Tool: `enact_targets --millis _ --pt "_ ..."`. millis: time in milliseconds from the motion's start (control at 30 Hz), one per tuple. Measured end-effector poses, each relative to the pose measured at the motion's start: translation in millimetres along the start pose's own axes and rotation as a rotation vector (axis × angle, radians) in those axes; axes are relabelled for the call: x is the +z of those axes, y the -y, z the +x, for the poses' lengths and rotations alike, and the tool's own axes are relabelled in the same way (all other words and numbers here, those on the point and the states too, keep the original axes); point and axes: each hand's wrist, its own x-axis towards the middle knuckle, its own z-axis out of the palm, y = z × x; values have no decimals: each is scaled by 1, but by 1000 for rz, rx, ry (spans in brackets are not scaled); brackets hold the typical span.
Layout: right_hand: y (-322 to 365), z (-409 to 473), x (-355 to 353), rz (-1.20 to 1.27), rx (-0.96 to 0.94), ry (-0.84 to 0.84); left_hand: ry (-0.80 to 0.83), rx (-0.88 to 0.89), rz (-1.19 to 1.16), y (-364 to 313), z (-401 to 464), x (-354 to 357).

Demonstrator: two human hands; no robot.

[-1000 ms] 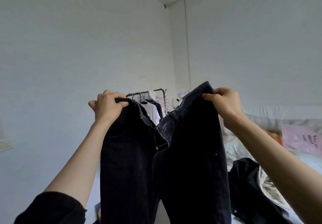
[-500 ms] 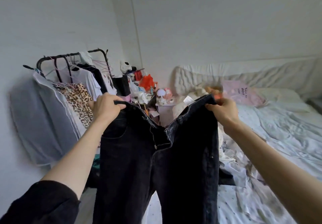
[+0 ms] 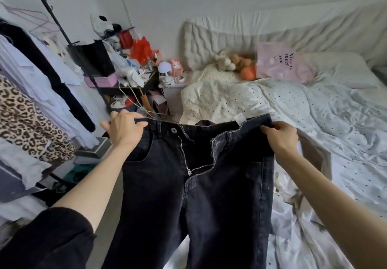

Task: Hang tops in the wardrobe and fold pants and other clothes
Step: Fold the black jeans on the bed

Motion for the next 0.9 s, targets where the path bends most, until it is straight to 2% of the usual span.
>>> enact_targets --millis 133,267,400,533,667,800,900 --pt "-37 41 22 4 66 -1 43 -27 10 -13 12 68" --pt "-62 66 49 -181 25 -18 75 -83 0 -13 15 119" --pt "-86 57 71 -371 16 36 269 -136 -100 -15 -15 148" --pt "-91 35 80 -502 -144 -36 398 -109 -446 -19 -58 158" --pt "-88 8 75 -554 -295 -52 703 6 -534 -22 -100 158" --pt "-103 -50 66 -723 -490 119 785 29 -504 -7 -132 139" --pt "-121 -103 61 -791 -469 290 842 1 -521 17 -176 118"
